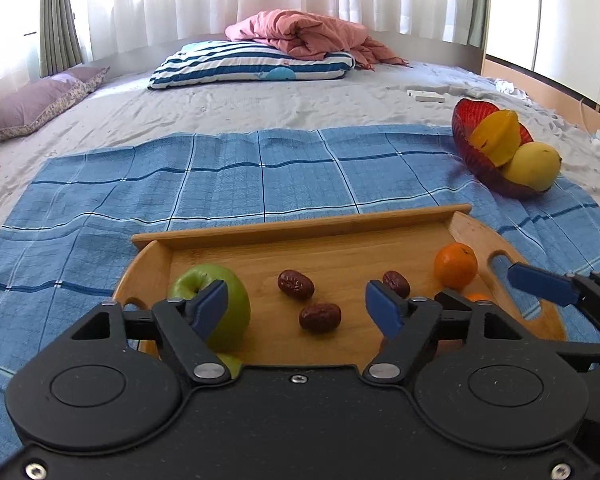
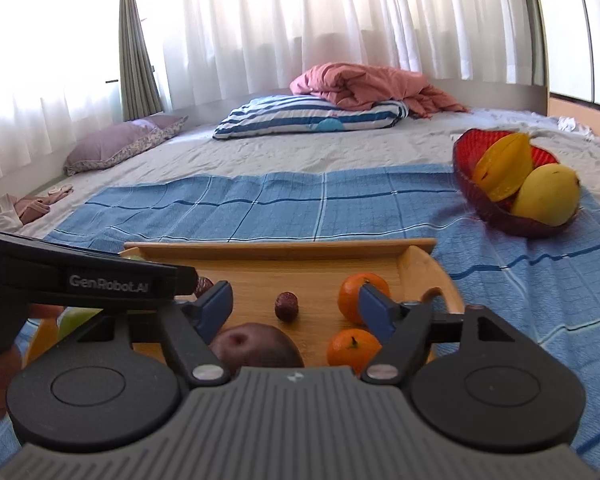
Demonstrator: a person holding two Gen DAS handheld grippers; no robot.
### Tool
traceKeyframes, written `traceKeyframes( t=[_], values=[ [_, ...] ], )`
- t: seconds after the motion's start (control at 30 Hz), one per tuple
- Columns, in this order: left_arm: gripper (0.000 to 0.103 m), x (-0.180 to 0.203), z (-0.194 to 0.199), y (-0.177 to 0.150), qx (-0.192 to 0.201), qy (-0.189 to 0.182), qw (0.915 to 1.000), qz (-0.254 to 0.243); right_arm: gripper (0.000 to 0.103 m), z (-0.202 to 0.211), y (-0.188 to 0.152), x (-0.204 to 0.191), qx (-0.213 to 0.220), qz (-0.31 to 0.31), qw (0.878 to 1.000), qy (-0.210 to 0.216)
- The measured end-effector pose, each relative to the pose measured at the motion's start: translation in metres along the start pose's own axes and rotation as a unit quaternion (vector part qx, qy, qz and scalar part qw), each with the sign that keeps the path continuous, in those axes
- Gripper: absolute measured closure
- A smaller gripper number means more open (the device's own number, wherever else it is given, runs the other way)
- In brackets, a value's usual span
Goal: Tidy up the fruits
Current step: 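Withdraw both open tools back from the tray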
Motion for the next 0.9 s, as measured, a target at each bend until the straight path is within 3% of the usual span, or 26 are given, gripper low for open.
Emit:
traceKeyframes(
  t=[0.43,0.9],
  values=[
    [0.016,0.001,0.044,-0.02,0.022,0.002,0.9998,-0.003,0.012,0.035,-0.01,-0.004,0.023,0.019,1.0,0.001],
    [0.014,0.007,0.059,-0.039,0.024,-0.005,0.9997,0.01,0.01,0.05,-0.024,0.001,0.025,0.02,0.999,0.0]
  ],
)
Point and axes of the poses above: each gripper's, at about its wrist camera, not at the fingertips, and z roughly against the way its jaws point, x to its right, y to its top, the point moved 4 cm from there along -z, roughly the way its jaws point, and after that the axes turned 6 degrees about -z, right-handed, at the moved point
